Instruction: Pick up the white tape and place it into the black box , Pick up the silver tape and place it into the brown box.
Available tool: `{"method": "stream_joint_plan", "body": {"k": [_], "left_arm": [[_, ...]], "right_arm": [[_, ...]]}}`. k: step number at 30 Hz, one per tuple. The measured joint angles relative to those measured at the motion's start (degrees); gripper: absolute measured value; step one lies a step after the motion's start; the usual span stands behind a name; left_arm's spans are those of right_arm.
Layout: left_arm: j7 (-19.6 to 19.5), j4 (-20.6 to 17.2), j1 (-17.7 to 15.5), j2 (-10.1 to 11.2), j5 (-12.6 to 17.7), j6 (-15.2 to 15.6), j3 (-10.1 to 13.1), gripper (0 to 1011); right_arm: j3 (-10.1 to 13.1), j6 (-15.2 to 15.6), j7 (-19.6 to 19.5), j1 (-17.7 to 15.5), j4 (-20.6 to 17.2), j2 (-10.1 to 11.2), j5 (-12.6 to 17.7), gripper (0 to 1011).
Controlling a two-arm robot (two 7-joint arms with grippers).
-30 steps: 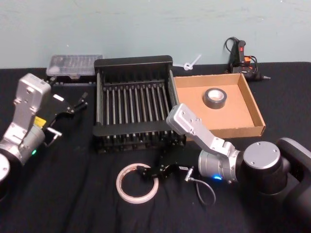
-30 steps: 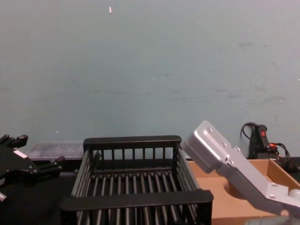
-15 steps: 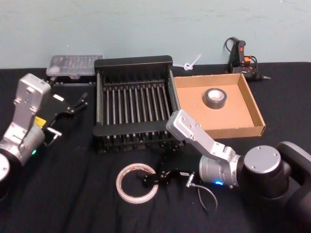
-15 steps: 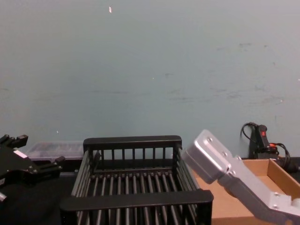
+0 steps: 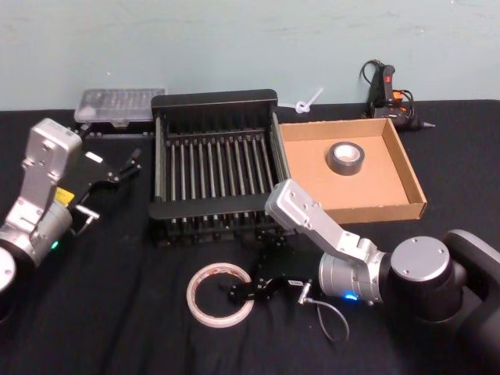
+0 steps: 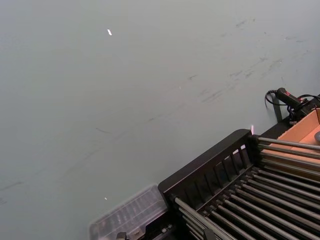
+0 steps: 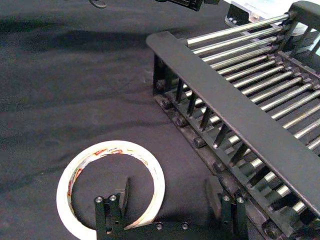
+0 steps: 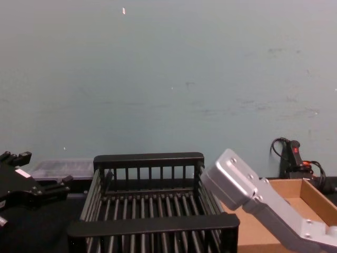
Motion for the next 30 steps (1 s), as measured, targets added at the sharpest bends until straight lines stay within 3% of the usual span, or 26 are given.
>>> {"method": "stream_joint_plan", "body": {"k": [17,26,30], "left_arm": [[0.0,0.0,0.0,0.0,0.0,0.0,0.0,1001],[0.0,0.0,0.0,0.0,0.0,0.0,0.0,1001],[0.0,0.0,0.0,0.0,0.0,0.0,0.0,1001]], "right_arm": [[-0.1,0.2,-0.3,-0.1,-0.2,0.0,-0.3,996],[-0.1,0.2,-0.2,0.0,-0.1,0.0,-0.2,787],[0.0,0.1,-0.2,0.0,-0.1,0.0,-0.2,648]]}}
